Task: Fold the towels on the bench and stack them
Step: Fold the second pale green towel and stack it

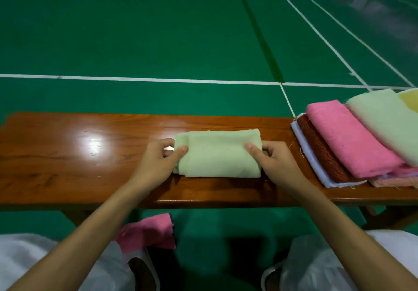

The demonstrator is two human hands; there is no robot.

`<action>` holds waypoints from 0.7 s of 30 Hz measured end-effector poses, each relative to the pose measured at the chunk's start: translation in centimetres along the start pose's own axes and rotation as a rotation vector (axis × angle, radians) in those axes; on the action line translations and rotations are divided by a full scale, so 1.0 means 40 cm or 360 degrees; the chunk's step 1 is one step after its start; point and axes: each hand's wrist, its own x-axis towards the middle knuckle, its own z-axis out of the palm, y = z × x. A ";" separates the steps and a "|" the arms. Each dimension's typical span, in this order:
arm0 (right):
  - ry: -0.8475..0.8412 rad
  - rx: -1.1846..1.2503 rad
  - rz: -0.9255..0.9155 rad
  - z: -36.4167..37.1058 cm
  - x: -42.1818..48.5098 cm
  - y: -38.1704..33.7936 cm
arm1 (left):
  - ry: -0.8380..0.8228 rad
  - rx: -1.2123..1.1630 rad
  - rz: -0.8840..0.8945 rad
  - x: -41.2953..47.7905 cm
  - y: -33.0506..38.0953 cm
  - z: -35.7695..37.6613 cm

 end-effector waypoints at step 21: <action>0.0358 -0.1133 -0.0679 0.051 -0.021 -0.036 | 0.0026 0.1542 0.0979 -0.026 0.026 0.089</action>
